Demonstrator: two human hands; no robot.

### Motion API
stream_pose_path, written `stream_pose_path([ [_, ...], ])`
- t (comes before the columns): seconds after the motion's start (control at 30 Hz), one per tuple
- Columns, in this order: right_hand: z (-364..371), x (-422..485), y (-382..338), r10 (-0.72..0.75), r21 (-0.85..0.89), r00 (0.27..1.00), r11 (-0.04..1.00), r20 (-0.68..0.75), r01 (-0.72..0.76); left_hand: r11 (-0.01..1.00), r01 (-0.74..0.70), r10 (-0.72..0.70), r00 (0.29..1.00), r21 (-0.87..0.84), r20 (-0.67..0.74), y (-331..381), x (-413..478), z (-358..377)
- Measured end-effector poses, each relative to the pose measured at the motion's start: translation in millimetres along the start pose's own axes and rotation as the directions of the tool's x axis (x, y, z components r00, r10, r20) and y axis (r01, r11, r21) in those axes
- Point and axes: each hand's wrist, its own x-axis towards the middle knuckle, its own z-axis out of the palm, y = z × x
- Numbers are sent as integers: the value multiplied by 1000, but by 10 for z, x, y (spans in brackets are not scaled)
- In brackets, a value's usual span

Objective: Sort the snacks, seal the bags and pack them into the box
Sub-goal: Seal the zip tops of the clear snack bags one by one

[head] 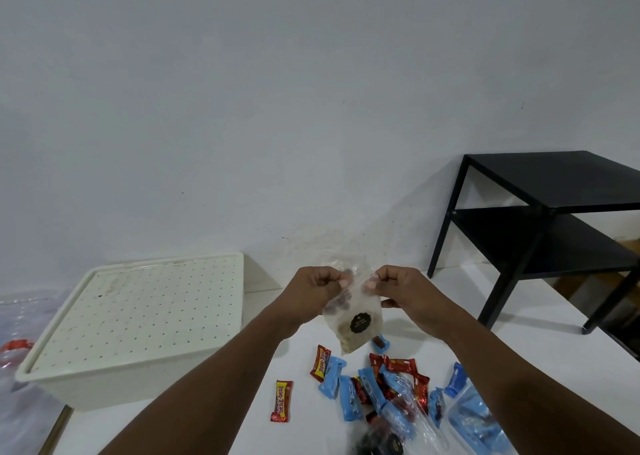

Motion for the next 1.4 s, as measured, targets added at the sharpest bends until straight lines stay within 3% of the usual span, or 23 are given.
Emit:
stream_pose_path([
  [0.2, 75, 26, 4, -5, 104, 998, 994, -55, 11, 999, -47, 49, 993, 19, -104, -99, 3, 13],
  [0.33, 125, 8, -66, -45, 7, 999, 999, 11, 45, 998, -68, 68, 994, -2, -86, -74, -6, 21],
  [0.67, 166, 8, -145, -118, -35, 992, 993, -51, 116, 993, -66, 55, 992, -95, -109, -37, 17, 66],
  [0.83, 138, -35, -128, -44, 153, 999, 987, -32, 48, 990, -96, 83, 989, -104, -123, -7, 38, 8],
  [0.9, 143, -42, -136, -43, 154, 997, 987, -63, 52, 989, -94, 81, 990, -114, -115, -14, 26, -14],
  [1.13, 160, -21, -181, -91, 123, 982, 986, -164, 111, 945, -86, 14, 975, -316, -223, -78, 6, 52],
  [1.3, 198, -46, -131, -17, 181, 994, 983, -111, 37, 968, -97, 46, 975, -230, -215, -79, 14, 29],
  [1.4, 235, -45, -123, -52, 84, 994, 995, -97, 60, 982, -104, 72, 978, -156, -198, -68, 15, 50],
])
